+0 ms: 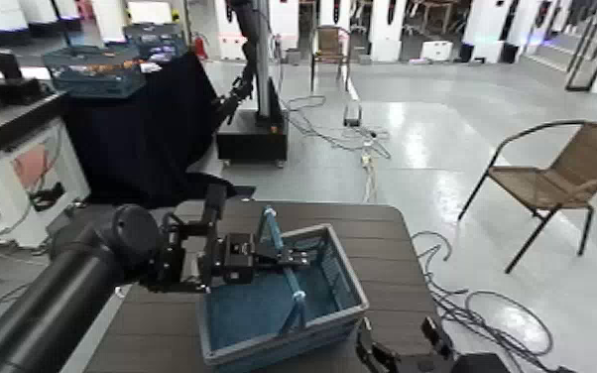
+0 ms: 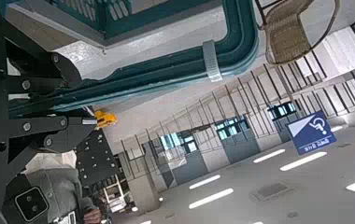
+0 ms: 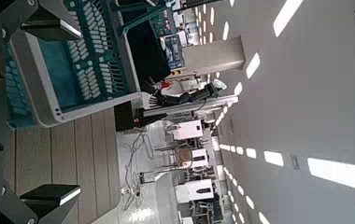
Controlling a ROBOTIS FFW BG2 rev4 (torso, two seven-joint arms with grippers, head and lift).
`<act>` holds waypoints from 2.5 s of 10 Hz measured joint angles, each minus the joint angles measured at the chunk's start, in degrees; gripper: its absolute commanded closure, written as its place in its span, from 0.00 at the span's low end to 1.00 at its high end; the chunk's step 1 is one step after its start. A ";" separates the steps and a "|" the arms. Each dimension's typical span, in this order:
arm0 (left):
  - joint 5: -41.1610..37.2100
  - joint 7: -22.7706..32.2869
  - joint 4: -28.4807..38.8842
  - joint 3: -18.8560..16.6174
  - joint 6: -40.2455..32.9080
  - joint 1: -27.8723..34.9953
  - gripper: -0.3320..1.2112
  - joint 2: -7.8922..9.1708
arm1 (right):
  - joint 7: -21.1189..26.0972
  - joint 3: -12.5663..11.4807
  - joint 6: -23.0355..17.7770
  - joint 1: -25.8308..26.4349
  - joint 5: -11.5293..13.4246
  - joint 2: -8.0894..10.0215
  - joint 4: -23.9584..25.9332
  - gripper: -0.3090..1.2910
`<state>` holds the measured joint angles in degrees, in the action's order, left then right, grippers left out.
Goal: Place the crate on the table.
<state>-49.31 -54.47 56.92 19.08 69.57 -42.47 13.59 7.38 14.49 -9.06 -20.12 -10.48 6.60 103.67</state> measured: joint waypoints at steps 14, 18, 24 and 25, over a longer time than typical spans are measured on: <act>12.01 -12.06 -12.88 0.33 -4.02 -4.65 0.26 -4.28 | 0.00 0.37 -0.78 0.40 -0.69 0.44 -0.55 0.28; 11.52 -12.22 -12.21 -1.16 -6.34 -4.04 0.27 -4.36 | 0.00 0.22 -0.68 0.28 -0.77 0.43 -0.47 0.28; 17.81 -6.54 1.29 -7.90 -11.91 1.92 0.28 -2.47 | 0.09 -0.45 -0.15 -0.38 -0.77 0.19 0.03 0.28; 17.45 -5.01 5.30 -8.70 -13.18 3.87 0.28 -1.53 | 0.09 -0.66 -0.10 -0.55 -0.73 0.15 0.15 0.28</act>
<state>-31.85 -59.48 62.22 10.38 56.40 -38.59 12.06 7.47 13.84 -9.16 -20.68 -11.20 6.76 103.82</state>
